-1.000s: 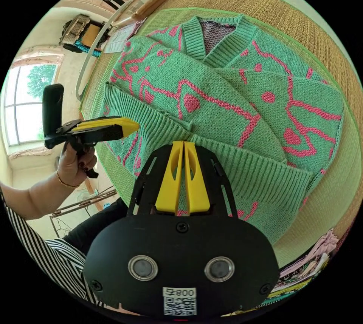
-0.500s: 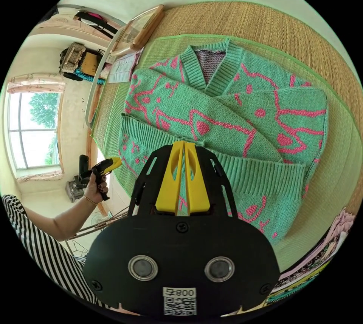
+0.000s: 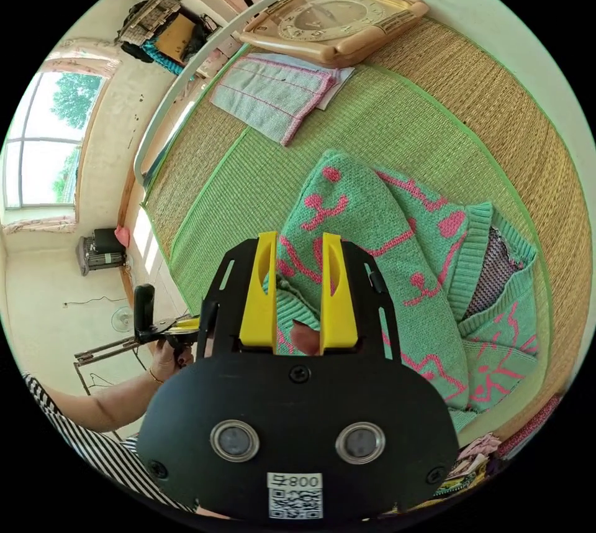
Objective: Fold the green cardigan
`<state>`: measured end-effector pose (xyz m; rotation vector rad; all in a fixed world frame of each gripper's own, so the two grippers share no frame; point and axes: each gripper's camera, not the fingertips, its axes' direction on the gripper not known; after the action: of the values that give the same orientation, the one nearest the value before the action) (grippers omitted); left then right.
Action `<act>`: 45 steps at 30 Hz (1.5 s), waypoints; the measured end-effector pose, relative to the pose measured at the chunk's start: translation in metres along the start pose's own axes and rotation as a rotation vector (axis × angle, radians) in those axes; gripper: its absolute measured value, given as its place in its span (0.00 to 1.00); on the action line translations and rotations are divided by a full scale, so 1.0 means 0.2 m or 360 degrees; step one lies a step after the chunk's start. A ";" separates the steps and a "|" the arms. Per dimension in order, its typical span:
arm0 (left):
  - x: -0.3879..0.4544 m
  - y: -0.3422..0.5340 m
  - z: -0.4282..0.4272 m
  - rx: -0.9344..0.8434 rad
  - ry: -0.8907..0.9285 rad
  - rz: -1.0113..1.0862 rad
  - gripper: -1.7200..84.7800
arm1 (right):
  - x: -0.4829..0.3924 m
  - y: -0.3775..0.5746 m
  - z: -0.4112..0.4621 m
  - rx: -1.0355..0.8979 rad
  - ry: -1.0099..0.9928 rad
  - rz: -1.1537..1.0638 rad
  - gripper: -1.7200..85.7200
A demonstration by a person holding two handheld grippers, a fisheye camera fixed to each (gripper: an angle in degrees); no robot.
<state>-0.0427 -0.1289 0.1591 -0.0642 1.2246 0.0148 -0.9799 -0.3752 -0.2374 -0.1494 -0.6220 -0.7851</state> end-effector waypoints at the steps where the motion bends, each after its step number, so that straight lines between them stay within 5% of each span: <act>1: 0.00 -0.01 -0.02 -0.0002 -0.0004 0.0007 0.14 | -0.05 -0.06 0.04 -0.0037 0.0029 0.0008 0.16; 17: 0.07 -0.08 0.16 -0.0156 -0.0023 0.0112 0.09 | -0.30 -0.25 0.36 -0.0159 0.0642 -0.0009 0.10; 33: 0.67 0.17 0.43 -0.0205 0.0137 0.0495 0.06 | 0.45 0.30 -0.23 0.0183 -0.0203 0.0050 0.05; 45: 1.39 0.52 1.41 -0.0674 0.0124 0.0945 0.06 | 1.56 1.37 -0.78 0.0564 -0.0533 0.0167 0.05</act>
<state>0.3115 -0.0162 -0.0116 -0.0678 1.2647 0.7953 -0.5471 -0.4280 -0.1589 0.0132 -1.0521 -0.5404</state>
